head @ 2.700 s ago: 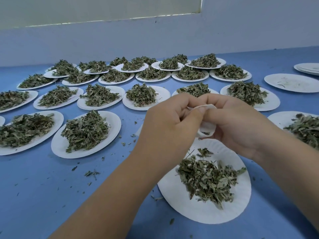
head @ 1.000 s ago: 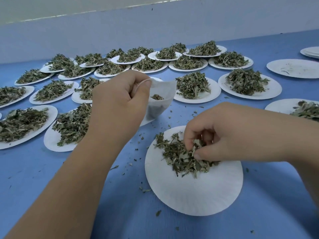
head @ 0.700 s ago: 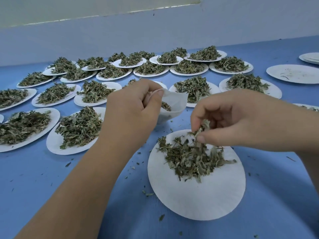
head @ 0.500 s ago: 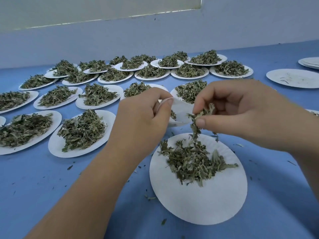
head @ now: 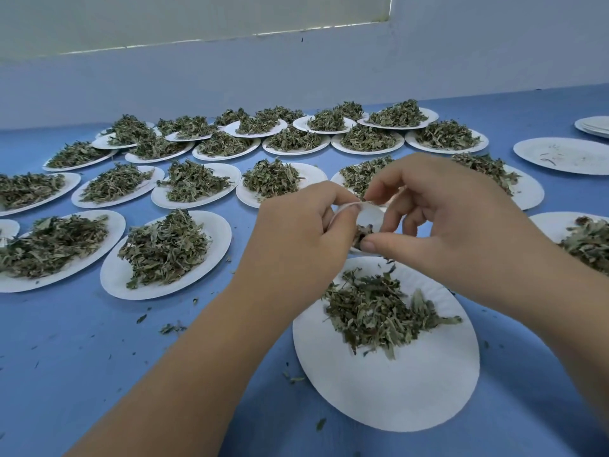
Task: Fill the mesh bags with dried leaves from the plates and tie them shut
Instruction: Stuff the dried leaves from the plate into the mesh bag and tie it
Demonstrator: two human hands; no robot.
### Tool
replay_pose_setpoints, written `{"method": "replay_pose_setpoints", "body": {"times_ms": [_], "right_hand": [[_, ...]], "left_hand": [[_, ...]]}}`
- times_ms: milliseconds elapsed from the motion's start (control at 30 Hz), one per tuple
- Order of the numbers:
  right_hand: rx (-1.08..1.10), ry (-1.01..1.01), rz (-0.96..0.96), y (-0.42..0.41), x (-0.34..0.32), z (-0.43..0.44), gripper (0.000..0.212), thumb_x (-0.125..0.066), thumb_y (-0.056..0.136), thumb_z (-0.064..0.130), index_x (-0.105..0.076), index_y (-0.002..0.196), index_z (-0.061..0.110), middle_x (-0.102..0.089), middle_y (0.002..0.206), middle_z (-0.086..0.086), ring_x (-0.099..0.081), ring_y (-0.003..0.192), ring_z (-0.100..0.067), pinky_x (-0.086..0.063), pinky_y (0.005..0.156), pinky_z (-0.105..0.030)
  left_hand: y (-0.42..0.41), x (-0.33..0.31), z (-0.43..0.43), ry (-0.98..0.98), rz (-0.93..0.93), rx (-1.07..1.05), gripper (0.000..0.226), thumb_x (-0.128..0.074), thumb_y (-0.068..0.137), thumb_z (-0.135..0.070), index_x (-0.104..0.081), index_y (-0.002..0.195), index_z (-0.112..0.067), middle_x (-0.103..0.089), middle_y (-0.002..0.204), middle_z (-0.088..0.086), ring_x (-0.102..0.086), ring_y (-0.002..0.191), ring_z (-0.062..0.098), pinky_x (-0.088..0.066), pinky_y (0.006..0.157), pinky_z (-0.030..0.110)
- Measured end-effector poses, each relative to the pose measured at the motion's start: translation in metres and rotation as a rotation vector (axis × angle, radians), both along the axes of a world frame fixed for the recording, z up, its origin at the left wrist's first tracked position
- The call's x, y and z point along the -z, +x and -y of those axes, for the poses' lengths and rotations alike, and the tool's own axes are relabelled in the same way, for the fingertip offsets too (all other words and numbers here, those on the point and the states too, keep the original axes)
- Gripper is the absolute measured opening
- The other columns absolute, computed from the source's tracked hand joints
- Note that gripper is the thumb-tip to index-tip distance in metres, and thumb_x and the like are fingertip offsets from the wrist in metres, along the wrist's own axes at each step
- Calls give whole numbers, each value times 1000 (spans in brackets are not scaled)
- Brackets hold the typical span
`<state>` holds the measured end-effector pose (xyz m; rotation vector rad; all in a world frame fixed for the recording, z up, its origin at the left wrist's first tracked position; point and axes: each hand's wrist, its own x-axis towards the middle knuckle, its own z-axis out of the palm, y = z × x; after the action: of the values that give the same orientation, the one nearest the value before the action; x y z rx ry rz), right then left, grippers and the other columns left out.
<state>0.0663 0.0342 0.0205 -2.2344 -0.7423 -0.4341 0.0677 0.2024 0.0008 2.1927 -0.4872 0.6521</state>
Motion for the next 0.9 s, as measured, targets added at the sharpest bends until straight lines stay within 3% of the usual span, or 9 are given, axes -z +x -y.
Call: {"method": "replay_pose_setpoints", "body": {"times_ms": [267, 533, 633, 767, 900], "right_hand": [[62, -129, 93, 0, 1, -1, 12, -69, 73, 33, -58, 77, 32, -53, 77, 18, -54, 74, 4, -36, 65, -7], [255, 13, -6, 8, 11, -6, 21, -68, 71, 38, -49, 75, 29, -48, 74, 13, -48, 67, -3, -34, 57, -11], [242, 9, -97, 10, 13, -6, 21, -67, 70, 35, -48, 74, 28, -47, 71, 11, -45, 63, -4, -31, 54, -18], [190, 61, -161, 10, 6, 2, 21, -67, 70, 44, -53, 75, 28, -52, 68, 12, -47, 59, 0, -35, 53, -9], [153, 157, -182, 7, 0, 8, 26, -67, 68, 51, -57, 78, 29, -60, 76, 10, -52, 62, -4, -39, 54, -10]], "left_hand": [[1, 0, 1, -83, -98, 28, 13, -61, 91, -17, -69, 81, -18, -37, 45, -1, -35, 44, 7, -29, 48, 9], [-3, -1, 3, -65, -69, 100, 12, -63, 91, -15, -71, 82, -19, -44, 48, 9, -36, 44, 6, -28, 47, 8], [-4, 1, 6, -42, -57, 114, 12, -63, 90, -14, -71, 83, -17, -41, 48, 10, -34, 44, 7, -26, 47, 8], [-3, 2, 6, -69, -76, 74, 13, -62, 91, -16, -70, 83, -22, -40, 47, 5, -36, 44, 6, -27, 46, 9], [-2, 0, 2, -113, -88, 42, 12, -62, 92, -17, -69, 83, -22, -35, 45, 0, -33, 42, 7, -26, 45, 11]]}}
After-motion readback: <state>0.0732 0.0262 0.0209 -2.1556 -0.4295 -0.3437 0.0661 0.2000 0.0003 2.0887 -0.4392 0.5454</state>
